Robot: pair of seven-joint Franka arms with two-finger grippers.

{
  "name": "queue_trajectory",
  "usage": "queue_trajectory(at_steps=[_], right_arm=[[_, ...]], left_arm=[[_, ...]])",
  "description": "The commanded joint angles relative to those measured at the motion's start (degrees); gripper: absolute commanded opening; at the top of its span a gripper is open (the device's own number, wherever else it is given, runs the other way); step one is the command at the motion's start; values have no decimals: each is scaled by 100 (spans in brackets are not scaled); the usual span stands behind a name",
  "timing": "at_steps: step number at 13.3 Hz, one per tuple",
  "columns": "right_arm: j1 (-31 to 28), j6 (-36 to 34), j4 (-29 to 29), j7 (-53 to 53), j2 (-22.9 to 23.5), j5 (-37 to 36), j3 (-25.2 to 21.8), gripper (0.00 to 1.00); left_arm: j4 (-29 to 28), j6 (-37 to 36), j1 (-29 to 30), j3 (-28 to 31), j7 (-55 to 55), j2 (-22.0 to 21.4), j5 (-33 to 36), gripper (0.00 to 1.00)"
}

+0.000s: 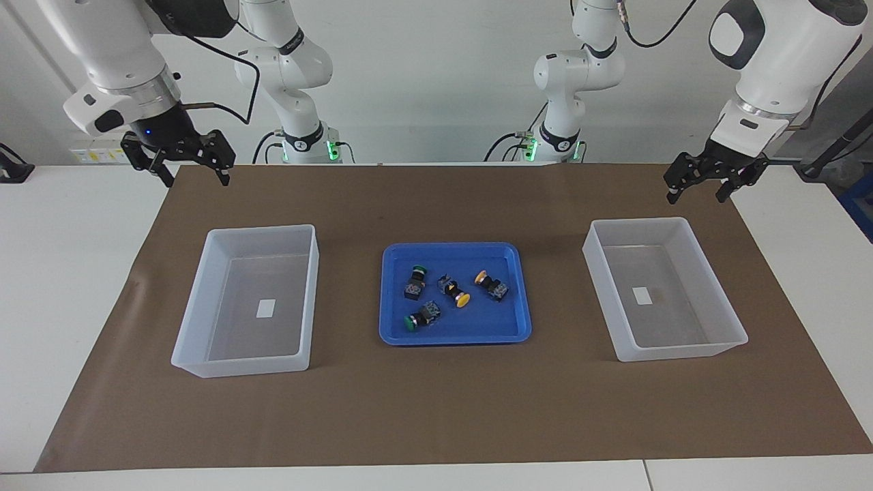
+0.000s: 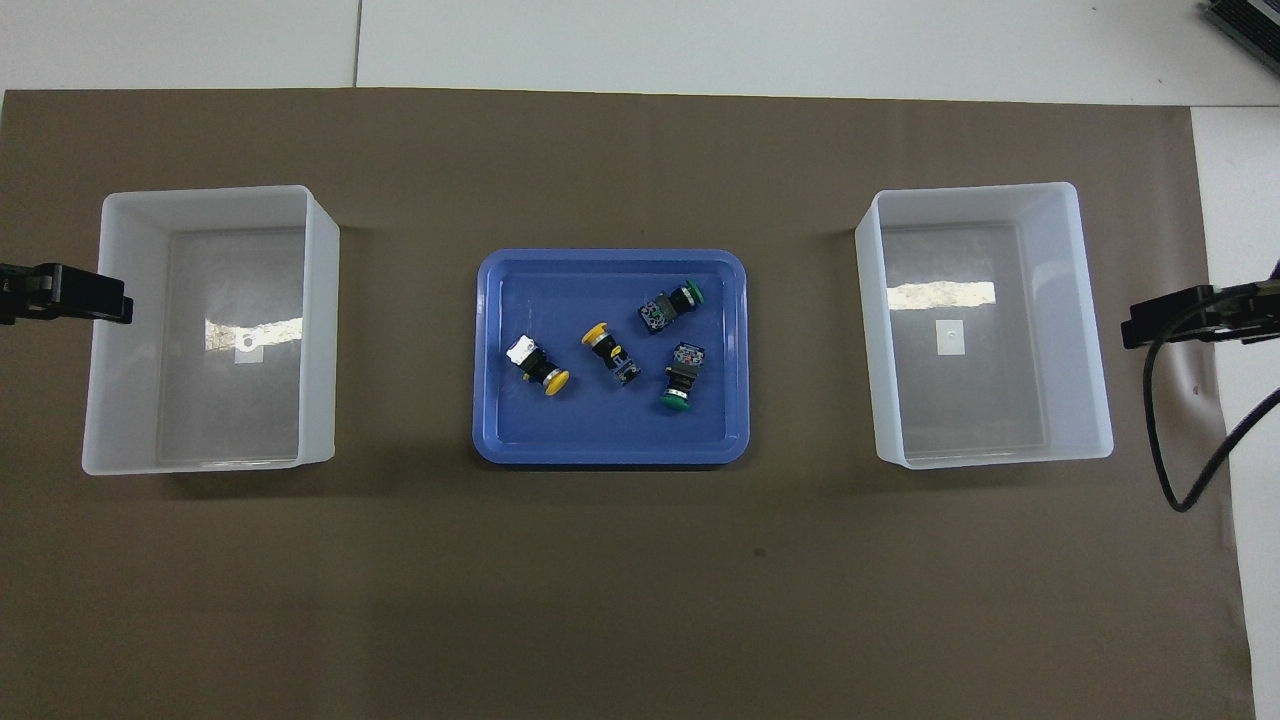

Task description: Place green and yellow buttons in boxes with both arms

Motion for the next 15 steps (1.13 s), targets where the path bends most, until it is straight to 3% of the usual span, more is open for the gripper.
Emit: queue_trajectory(at_steps=[1,10,13,15], right_arm=[[-82,-127,83,75,-18,93,38,100],[-82,-118,4,75,-70,58,47,100],[-73,-118,4,75,-70,58,47,100],[-73,-118,4,75,-70,58,56,100]], left_arm=[[-219,88,-39,0,42,-176,-66,100],[-254,166,-135,-79,94,-185,-75,100],[-1042,885,-144,-88,86,-500,-84,100],[-1238,1037,-153,-79,86,-589,-84,100]])
